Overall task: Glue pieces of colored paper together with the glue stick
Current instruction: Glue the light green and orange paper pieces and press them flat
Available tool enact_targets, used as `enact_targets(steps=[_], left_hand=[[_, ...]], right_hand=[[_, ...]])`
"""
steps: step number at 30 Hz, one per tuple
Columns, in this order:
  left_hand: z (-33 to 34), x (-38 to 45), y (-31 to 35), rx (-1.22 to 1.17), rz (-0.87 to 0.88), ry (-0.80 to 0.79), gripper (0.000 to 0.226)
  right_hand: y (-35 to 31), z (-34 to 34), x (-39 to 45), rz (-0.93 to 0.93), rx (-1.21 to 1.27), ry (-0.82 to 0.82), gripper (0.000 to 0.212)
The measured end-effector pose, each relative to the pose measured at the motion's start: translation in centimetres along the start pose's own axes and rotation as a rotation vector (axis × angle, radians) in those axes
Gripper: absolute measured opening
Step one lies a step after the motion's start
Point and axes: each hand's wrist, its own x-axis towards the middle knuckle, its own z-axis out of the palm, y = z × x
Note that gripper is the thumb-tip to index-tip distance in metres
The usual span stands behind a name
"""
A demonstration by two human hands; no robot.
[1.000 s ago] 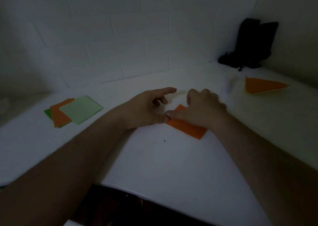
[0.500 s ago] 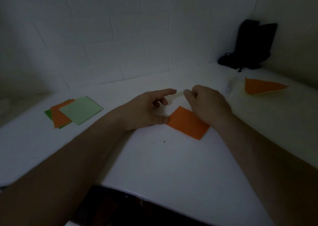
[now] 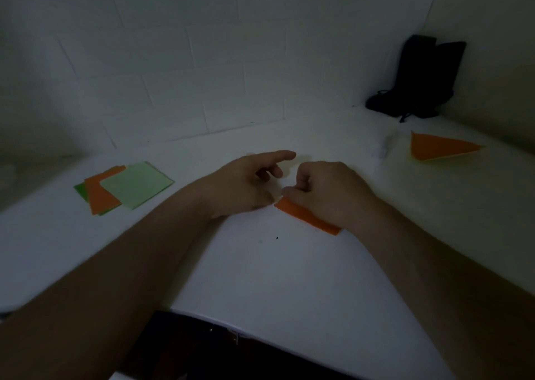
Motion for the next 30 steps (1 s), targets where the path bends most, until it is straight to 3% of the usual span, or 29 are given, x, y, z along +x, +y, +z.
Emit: enact_targets(steps=[5,10,14,19,22,26,30], left_hand=[[0.2,0.4,-0.3,-0.089,-0.040,0.054,0.081],[0.7,0.6,-0.4,-0.026,-0.023,0.094,0.068],[0.8,0.5,-0.4,0.036,-0.015,0.104,0.057],[1.0,0.1,0.3,0.106,0.018,0.110,0.041],[1.1,0.1,0.5,0.243,0.095,0.091,0.048],[1.3,0.1,-0.1,0.320,0.123,0.105,0.061],[1.4,0.2,0.2,0.318,0.119,0.123,0.071]], right_hand=[[-0.7,0.1,-0.5,0.032,0.032,-0.039,0.050],[-0.7,0.1,-0.4,0.035,0.016,-0.046,0.057],[-0.5,-0.2,-0.5,-0.007,0.025,-0.049,0.047],[0.5,-2.6,-0.8,0.066,0.275,-0.007,0.042],[2.2,-4.3,-0.8,0.091,0.302,0.111,0.036],[4.7,-5.5,-0.9,0.095,0.296,0.121,0.029],[5.0,-5.0,-0.4,0.094,0.532,0.139,0.029]])
